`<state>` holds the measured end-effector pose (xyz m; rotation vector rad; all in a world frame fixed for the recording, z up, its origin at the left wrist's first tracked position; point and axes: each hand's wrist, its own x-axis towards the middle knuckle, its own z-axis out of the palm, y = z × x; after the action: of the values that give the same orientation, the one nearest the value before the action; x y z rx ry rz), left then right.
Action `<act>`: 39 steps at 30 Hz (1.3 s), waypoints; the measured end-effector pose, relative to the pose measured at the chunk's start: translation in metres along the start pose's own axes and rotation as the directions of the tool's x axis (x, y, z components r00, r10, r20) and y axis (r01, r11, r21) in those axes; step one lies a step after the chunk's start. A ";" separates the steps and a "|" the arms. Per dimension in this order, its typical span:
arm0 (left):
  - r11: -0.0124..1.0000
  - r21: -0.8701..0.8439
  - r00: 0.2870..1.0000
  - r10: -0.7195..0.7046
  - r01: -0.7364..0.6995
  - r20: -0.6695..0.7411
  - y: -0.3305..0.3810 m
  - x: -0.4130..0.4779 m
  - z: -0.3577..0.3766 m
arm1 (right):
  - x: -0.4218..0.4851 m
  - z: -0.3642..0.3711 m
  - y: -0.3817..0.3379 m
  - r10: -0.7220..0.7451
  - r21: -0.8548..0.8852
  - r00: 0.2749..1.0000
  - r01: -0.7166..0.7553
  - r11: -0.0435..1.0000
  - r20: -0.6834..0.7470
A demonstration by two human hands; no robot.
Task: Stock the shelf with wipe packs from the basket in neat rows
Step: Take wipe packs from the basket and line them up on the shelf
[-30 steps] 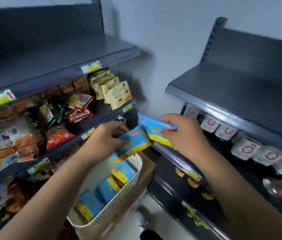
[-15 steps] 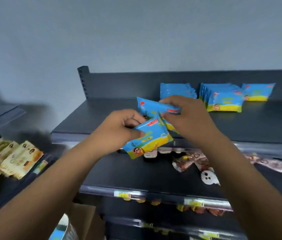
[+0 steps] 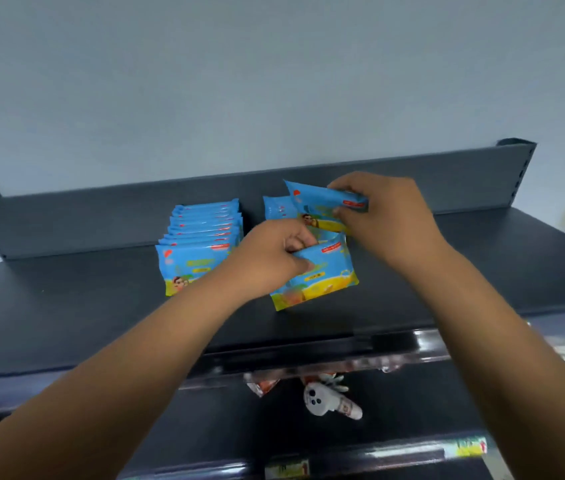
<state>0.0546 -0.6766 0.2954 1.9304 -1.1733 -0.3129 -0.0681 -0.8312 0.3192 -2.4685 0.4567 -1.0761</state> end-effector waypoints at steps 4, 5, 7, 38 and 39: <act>0.996 0.082 0.997 -0.011 0.017 -0.074 0.001 0.043 0.024 | 0.016 -0.010 0.036 0.000 -0.021 1.000 0.001 1.000 0.012; 0.995 0.096 0.996 -0.011 0.020 -0.086 0.001 0.050 0.027 | 0.019 -0.011 0.043 0.003 -0.013 1.000 -0.003 1.000 0.017; 0.990 0.143 0.995 0.009 0.006 -0.100 0.002 0.061 0.032 | 0.023 -0.011 0.055 0.003 0.007 1.000 -0.003 1.000 0.014; 0.988 0.008 0.885 -0.136 0.155 -0.446 -0.031 0.056 0.053 | 0.032 0.046 0.077 -0.052 -0.100 0.982 0.071 0.992 0.184; 0.986 -0.033 0.878 -0.158 0.161 -0.452 -0.031 0.056 0.052 | 0.032 0.050 0.076 -0.059 -0.116 0.985 0.079 0.990 0.162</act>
<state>0.0733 -0.7428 0.2505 1.9681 -0.7076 0.0615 -0.0197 -0.8999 0.2709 -2.6710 0.4013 -0.8924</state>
